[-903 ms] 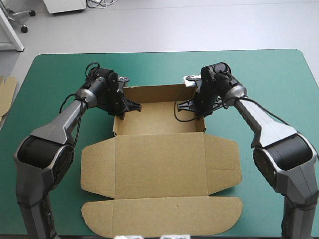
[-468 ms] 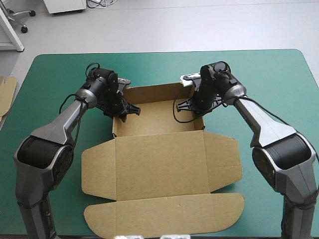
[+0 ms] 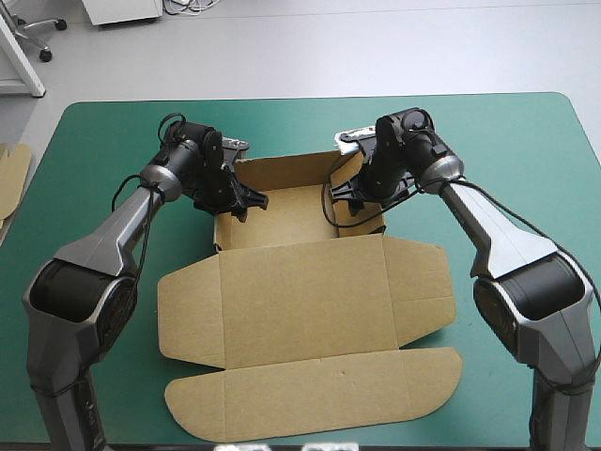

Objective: Fold the box

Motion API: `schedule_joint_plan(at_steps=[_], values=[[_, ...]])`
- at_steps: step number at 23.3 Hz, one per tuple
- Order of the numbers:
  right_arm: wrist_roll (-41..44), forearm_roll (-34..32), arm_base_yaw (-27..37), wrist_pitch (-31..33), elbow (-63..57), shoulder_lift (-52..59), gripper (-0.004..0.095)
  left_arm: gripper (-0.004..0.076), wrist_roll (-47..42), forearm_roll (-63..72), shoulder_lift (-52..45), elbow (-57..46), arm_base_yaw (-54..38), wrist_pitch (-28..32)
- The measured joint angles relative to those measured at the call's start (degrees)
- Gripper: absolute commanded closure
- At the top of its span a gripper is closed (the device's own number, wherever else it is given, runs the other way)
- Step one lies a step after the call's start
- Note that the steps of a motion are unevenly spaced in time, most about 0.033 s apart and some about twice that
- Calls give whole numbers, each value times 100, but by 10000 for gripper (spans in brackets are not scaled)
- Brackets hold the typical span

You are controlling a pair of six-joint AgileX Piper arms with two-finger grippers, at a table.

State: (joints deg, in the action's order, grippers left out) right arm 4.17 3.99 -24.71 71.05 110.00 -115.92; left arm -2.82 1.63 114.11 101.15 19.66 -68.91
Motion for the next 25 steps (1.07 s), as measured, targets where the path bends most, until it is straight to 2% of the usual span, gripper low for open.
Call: schedule_joint_plan(at_steps=[5,9,11,16,21,25], values=[[0,-107,-5,0,87,0,315,288,0,-12,0,11,0,19],[68,-254,-5,5,617,0,315,288,0,-303,-29,403,0,-102],[70,-266,-5,5,893,37,315,288,0,-694,-158,856,0,-150],[58,-534,-20,33,947,578,324,290,112,-880,-675,1002,0,-259],[-95,-623,-20,41,916,1150,483,293,282,-880,-1345,475,0,-199],[-286,-667,-20,41,498,1538,528,293,282,-892,-2063,-500,0,480]])
